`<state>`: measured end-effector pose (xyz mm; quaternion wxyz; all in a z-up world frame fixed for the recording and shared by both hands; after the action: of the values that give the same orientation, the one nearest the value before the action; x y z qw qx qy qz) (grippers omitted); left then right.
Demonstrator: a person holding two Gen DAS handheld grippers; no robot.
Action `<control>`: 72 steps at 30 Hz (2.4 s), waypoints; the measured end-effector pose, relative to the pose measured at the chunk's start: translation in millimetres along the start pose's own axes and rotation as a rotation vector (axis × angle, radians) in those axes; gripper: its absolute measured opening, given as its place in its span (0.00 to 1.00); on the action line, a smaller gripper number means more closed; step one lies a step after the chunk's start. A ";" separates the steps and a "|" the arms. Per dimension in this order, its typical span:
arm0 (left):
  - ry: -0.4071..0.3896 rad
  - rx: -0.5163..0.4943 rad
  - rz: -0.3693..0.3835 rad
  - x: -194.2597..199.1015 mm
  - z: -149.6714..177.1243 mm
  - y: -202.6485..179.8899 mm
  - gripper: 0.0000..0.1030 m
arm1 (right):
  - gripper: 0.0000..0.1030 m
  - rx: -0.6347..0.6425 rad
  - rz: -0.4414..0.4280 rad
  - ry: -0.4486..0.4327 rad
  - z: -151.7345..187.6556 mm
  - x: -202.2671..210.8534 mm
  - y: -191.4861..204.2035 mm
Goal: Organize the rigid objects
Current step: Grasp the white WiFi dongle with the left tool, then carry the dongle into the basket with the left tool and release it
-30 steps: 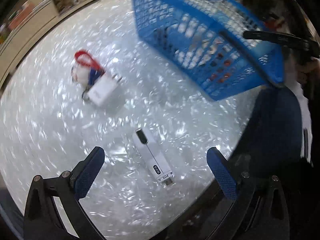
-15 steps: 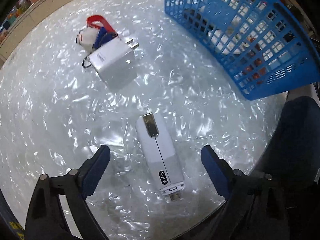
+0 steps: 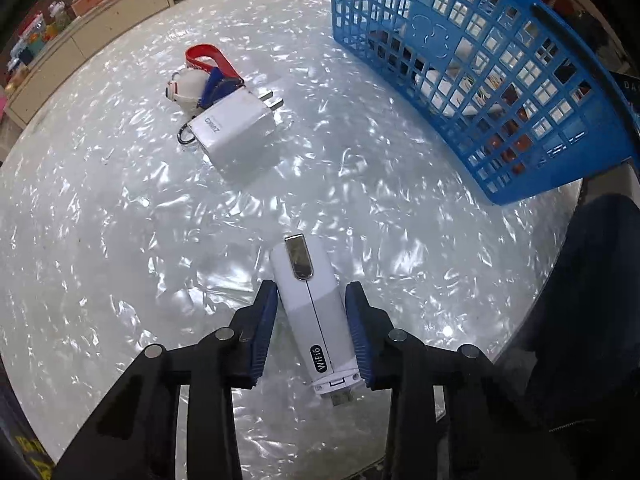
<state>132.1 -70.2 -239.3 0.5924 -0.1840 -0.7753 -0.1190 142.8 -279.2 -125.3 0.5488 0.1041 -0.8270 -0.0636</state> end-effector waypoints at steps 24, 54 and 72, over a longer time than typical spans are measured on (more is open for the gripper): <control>-0.113 0.062 -0.056 55.7 -1.5 15.8 0.33 | 0.09 0.008 0.030 0.014 1.2 0.8 3.2; -0.438 -0.283 -0.116 187.9 -116.9 -31.9 0.13 | 0.09 0.012 0.037 0.018 2.9 1.0 4.5; -0.374 -0.589 0.032 108.1 -161.0 -144.9 0.13 | 0.09 -0.003 0.012 0.003 3.5 2.0 4.2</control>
<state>186.3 -250.4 -87.0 0.3634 -0.3777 -0.7999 -0.2924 138.5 -275.6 -124.0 0.5507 0.0986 -0.8266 -0.0615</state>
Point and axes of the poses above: each gripper's, at about its wrist camera, not at the fingertips, and x roughly against the way its jaws point, y to its left, z to its underside, the point moved 4 cm from there along -x, roughly the way its jaws point
